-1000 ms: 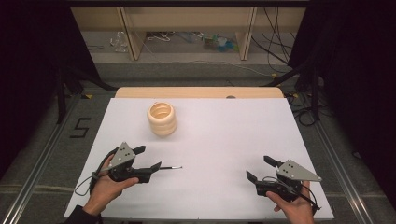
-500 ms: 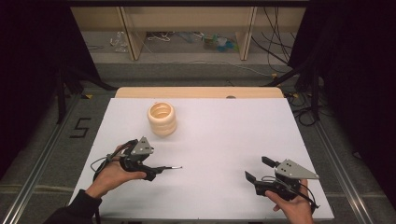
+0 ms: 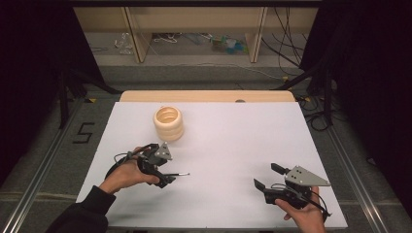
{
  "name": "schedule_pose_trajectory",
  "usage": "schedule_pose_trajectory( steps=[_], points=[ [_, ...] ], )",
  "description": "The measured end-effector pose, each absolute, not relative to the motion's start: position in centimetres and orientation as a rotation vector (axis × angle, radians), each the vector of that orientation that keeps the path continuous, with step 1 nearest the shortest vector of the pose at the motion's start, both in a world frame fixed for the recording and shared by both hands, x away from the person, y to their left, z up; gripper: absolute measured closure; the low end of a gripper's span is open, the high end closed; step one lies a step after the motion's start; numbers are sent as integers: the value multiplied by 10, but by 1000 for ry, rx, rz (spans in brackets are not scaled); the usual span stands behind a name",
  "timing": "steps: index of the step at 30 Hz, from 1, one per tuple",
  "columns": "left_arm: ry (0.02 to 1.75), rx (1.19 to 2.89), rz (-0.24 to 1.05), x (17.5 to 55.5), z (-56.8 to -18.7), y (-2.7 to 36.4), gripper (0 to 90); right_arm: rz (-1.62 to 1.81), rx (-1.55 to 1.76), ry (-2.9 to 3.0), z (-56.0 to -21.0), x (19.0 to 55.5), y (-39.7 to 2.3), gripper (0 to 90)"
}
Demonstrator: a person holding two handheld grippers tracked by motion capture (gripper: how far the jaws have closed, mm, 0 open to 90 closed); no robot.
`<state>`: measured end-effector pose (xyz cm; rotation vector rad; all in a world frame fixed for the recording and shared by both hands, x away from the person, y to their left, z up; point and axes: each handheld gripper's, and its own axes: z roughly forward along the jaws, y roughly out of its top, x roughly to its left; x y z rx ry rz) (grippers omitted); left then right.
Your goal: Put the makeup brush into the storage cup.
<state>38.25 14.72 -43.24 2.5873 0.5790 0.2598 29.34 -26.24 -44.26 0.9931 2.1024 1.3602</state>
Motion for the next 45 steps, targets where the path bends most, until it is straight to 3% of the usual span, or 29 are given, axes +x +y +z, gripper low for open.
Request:
schedule_pose_trajectory(
  steps=[4,20,22,32,34,45],
  points=[
    [577,2616,244,385,-435,139,229,1359,1013,2112,-442,293,-263,202],
    [568,2726,167,402,-448,139,267,1366,966,2122,-444,293,-258,206],
    [624,2719,149,398,-450,137,288,1364,933,2121,-443,293,-258,207],
    [595,2753,134,403,-445,136,350,1351,958,2153,-443,292,-257,211],
    [511,2807,135,407,-445,136,365,1347,957,2153,-443,292,-257,214],
    [543,2833,112,409,-447,141,447,1367,931,2140,-444,294,-254,215]
  ],
)
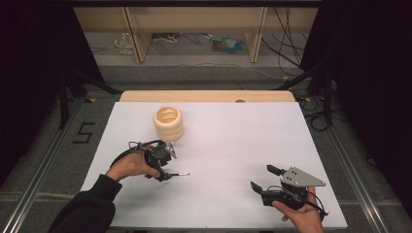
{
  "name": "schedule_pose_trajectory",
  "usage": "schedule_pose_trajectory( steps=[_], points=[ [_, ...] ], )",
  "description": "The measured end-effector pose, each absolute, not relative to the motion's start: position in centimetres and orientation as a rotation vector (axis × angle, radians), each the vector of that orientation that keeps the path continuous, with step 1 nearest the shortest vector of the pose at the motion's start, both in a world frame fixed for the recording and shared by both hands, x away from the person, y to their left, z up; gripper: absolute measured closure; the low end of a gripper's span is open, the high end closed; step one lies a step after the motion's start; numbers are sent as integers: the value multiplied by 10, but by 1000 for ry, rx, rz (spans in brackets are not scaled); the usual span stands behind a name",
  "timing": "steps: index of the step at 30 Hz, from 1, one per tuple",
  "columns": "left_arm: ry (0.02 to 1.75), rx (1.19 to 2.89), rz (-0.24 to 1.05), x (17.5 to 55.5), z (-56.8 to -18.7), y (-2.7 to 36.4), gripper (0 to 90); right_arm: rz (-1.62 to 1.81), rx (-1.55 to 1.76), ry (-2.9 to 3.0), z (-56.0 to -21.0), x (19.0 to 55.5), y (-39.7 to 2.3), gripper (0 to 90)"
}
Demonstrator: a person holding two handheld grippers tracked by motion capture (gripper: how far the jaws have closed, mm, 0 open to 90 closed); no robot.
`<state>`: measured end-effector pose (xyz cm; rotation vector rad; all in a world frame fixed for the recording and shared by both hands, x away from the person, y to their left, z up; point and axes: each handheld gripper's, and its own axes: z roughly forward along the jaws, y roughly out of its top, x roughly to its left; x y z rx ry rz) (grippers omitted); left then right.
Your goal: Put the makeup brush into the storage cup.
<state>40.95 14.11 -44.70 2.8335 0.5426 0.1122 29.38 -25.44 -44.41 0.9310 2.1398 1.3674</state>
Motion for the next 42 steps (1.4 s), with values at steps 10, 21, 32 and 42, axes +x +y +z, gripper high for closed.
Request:
schedule_pose_trajectory(
  steps=[10,21,32,42],
  points=[
    [470,2873,107,412,-453,136,558,1362,954,2163,-445,294,-254,218],
    [440,2896,91,412,-457,134,663,1360,923,2157,-446,295,-254,220],
    [470,2910,54,413,-459,133,740,1344,916,2176,-445,295,-253,225],
    [443,2919,65,411,-459,131,798,1357,910,2177,-446,295,-252,225]
  ],
)
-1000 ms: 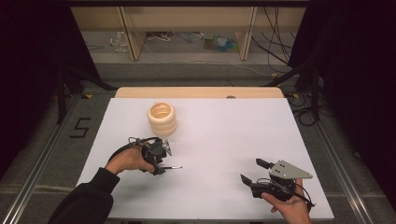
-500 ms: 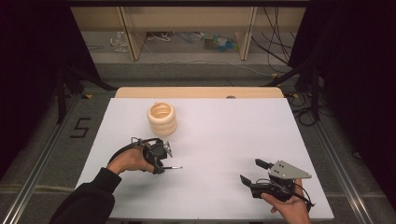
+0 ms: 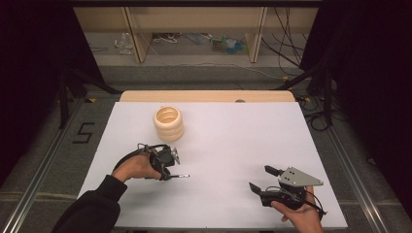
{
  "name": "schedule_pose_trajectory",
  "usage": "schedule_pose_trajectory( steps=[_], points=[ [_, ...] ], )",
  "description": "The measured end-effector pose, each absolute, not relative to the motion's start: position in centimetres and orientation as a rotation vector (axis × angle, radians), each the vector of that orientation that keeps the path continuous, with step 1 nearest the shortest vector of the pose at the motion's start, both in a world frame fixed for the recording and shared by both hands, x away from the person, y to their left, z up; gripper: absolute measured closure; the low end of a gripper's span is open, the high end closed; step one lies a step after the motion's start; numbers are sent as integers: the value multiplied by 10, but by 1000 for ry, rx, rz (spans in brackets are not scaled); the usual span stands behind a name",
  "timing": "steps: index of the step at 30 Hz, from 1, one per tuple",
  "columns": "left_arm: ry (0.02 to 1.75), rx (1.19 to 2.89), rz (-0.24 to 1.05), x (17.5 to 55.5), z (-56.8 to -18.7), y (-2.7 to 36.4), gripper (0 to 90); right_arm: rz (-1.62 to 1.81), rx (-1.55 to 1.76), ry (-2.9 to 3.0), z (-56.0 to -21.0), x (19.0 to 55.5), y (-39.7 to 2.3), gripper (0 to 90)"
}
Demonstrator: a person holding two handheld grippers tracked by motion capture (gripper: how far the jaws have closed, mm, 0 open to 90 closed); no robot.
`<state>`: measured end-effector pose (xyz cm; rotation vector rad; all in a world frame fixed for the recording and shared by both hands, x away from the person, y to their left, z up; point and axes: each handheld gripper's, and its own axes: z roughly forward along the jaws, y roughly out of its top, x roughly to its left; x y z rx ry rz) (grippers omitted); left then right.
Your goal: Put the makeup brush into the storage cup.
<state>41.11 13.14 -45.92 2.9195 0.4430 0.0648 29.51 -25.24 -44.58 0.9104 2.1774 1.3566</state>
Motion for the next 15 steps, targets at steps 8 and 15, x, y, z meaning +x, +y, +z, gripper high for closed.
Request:
schedule_pose_trajectory(
  steps=[8,15],
  points=[
    [458,2931,58,410,-459,129,847,1359,905,2172,-446,295,-252,225],
    [449,2937,61,410,-459,129,852,1357,901,2170,-446,295,-251,225]
  ],
)
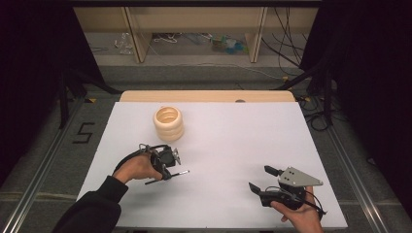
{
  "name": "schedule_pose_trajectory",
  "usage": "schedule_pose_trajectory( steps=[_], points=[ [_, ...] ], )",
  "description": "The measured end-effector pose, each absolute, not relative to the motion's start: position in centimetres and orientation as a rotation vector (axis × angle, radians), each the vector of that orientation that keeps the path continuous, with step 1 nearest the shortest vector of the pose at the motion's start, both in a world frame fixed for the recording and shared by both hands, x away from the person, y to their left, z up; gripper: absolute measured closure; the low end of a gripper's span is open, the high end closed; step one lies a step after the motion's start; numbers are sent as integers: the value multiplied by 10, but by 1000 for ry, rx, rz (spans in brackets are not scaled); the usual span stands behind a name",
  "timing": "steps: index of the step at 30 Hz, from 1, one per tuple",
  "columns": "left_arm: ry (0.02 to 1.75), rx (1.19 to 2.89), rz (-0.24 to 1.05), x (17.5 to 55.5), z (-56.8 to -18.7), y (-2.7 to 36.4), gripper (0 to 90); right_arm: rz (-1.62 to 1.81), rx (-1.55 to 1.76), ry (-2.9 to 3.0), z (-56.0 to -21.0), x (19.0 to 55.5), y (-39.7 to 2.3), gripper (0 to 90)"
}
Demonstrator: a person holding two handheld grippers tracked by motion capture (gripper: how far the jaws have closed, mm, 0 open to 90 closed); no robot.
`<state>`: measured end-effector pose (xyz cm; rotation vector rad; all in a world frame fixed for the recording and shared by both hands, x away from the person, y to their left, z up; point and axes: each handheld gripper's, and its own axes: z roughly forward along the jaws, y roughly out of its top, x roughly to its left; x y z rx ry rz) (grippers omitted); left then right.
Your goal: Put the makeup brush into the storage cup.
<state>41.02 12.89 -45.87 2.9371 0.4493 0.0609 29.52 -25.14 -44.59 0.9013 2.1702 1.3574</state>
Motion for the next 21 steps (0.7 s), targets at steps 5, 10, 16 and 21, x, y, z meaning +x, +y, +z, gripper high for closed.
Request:
schedule_pose_trajectory(
  steps=[5,10,16,21],
  points=[
    [468,2925,51,411,-459,129,853,1361,915,2176,-445,295,-252,225],
    [453,2921,57,410,-459,130,852,1361,909,2174,-445,295,-252,225],
    [457,2892,34,413,-459,134,853,1361,907,2174,-445,295,-252,225],
    [498,2835,-5,411,-453,137,853,1359,906,2176,-445,295,-252,225]
  ],
)
